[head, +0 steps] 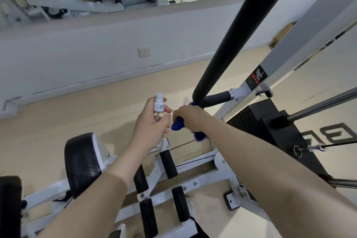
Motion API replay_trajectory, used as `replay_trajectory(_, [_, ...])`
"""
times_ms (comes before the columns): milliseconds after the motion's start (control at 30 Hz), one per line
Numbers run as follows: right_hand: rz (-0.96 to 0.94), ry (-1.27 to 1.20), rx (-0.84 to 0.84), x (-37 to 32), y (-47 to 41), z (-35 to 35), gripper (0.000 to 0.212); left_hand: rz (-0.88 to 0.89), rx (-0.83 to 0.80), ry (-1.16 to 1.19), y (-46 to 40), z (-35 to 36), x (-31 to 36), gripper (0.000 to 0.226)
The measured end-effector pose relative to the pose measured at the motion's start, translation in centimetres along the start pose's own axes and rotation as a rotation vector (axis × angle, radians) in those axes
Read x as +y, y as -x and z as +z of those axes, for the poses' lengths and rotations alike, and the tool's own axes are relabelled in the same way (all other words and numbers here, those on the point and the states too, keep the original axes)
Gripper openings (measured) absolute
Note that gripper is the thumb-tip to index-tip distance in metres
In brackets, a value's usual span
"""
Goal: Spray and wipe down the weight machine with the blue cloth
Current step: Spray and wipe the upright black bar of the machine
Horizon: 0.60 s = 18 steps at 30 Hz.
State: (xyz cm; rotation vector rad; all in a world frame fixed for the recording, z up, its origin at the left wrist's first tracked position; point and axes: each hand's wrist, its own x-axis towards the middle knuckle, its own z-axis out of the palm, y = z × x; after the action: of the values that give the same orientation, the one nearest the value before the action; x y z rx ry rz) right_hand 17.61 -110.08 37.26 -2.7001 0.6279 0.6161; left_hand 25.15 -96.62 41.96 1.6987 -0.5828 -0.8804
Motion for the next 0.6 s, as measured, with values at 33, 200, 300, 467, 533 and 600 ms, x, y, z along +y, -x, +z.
replay_trajectory(33, [0.037, -0.114, -0.005, -0.1, 0.6, -0.1, 0.036, 0.013, -0.013, -0.011, 0.5, -0.2, 0.3, 0.036])
replay_trajectory(200, [0.203, -0.342, 0.155, -0.7, 5.6, -1.8, 0.059, 0.108, -0.058, -0.073, 3.1, -1.5, 2.5, 0.054])
replay_trajectory(300, [0.258, -0.491, 0.21, -1.5, 9.3, -3.0, 0.05, 0.186, -0.077, -0.149, 5.0, -2.3, 4.3, 0.063])
replay_trajectory(467, [0.307, -0.634, 0.402, -4.9, 14.8, -5.0, 0.024, 0.386, -0.145, -0.312, 9.0, -3.2, 7.4, 0.071])
replay_trajectory(533, [0.339, -0.701, 0.567, -6.5, 17.3, -6.0, 0.027, 0.473, -0.185, -0.379, 10.7, -3.7, 8.1, 0.071])
replay_trajectory(600, [0.354, -0.744, 0.708, -8.3, 20.5, -7.1, 0.026, 0.54, -0.234, -0.408, 12.8, -4.0, 8.8, 0.069])
